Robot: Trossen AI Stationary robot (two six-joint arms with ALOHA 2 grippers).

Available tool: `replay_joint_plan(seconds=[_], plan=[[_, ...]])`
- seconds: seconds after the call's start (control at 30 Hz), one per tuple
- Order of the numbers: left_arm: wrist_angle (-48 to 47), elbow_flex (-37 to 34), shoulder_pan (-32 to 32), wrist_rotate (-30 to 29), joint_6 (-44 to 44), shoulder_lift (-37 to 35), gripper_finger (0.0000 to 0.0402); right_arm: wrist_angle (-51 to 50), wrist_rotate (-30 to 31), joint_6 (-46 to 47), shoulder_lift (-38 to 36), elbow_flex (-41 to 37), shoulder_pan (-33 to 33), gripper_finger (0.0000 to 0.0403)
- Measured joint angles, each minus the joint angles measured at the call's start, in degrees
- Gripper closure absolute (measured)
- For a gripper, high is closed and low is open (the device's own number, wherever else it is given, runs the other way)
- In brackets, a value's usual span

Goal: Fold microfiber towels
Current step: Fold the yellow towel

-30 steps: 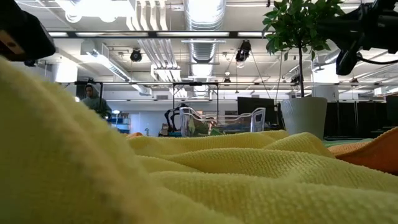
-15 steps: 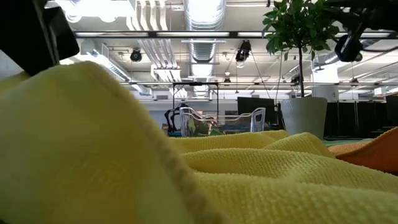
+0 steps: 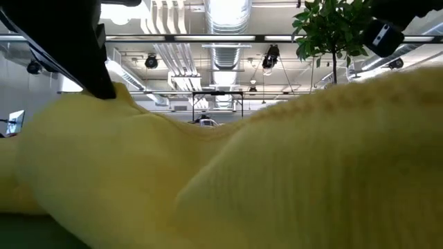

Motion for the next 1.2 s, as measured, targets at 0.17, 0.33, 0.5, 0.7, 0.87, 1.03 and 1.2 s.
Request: replay_joint_plan(seconds=[0.17, 0.33, 0.5, 0.7, 0.87, 1.03, 1.2], plan=[[-0.1, 0.0, 0.0, -0.6, 0.0, 0.0, 0.0401, 0.2, 0.1, -0.2, 6.8, 1.7, 5.2, 0.0364], [-0.9, -0.1, 0.2, -0.6, 0.1, 0.0, 0.0401, 3.5, 0.1, 0.3, 12.0, 3.5, 9.7, 0.0364], [-1.2, 0.1, 0.2, -0.6, 0.1, 0.0, 0.0401, 4.1, 0.3, 0.3, 17.3, 6.2, 12.2, 0.0364], [-4.3, 0.3, 0.2, -0.6, 0.1, -1.0, 0.0401, 4.5, 0.1, 0.2, 22.7, 9.8, 14.1, 0.0364], [-7.3, 0.9, 0.2, -0.6, 0.1, -3.2, 0.0401, 5.0, -0.1, 0.2, 27.0, 12.7, 15.6, 0.0364], [-7.8, 0.7, 0.2, -0.7, 0.1, -4.8, 0.0401, 4.8, -0.4, 0.1, 32.6, 16.9, 16.9, 0.0351], [-7.6, 0.8, 0.1, -0.9, 0.1, -4.8, 0.0401, 2.9, -0.5, -1.7, 39.6, 21.9, 18.0, 0.0308]])
